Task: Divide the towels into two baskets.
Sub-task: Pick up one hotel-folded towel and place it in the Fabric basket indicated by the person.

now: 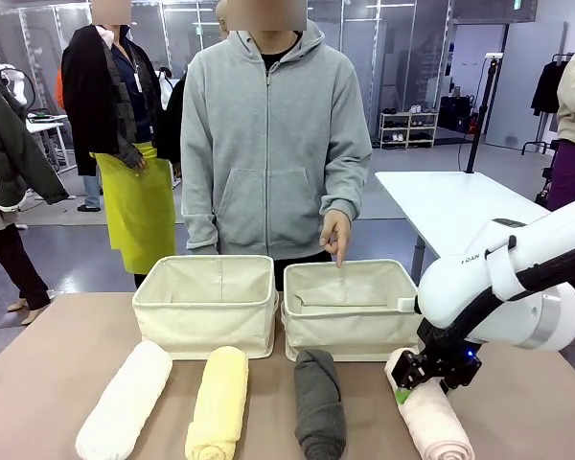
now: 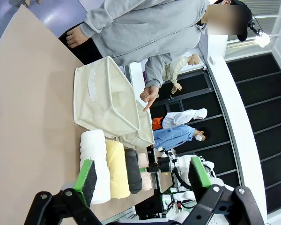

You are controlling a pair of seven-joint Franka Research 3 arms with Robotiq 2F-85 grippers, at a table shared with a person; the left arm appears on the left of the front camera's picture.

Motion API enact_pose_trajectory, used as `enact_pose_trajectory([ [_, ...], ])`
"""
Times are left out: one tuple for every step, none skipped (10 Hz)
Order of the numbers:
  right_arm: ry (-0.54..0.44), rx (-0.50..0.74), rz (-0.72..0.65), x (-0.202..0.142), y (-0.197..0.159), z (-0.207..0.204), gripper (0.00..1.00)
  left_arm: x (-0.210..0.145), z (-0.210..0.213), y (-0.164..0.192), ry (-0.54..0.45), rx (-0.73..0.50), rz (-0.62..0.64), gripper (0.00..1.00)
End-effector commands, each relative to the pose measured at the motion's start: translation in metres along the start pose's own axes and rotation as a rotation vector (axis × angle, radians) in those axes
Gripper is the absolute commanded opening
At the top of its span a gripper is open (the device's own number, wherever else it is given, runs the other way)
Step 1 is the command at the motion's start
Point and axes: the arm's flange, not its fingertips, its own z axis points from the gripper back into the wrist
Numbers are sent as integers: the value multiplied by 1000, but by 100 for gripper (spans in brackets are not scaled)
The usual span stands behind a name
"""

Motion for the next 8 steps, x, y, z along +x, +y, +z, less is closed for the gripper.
enact_pose_trajectory([
  [-23, -15, -12, -5, 10, -1, 69, -1, 4, -2, -1, -12, -6, 100],
  [-25, -17, -7, -8, 10, 3, 62, -1, 4, -2, -1, -12, -6, 100],
  [-27, -20, -6, -9, 10, 6, 50, -1, 4, -2, -1, -12, -6, 100],
  [-32, -17, -8, -10, 8, 11, 43, -1, 4, -2, -1, -12, -6, 100],
  [-39, -20, -4, -10, 7, 16, 31, -1, 4, -2, -1, -12, -6, 100],
  [-50, -18, -5, -9, 7, 25, 23, -1, 4, -2, -1, -12, -6, 100],
  [-30, 4, 24, -9, 13, 42, 12, -1, 4, -2, -1, -12, -6, 100],
  [-24, -2, 132, -11, 27, 68, 12, -1, 4, -2, -1, -12, -6, 100],
])
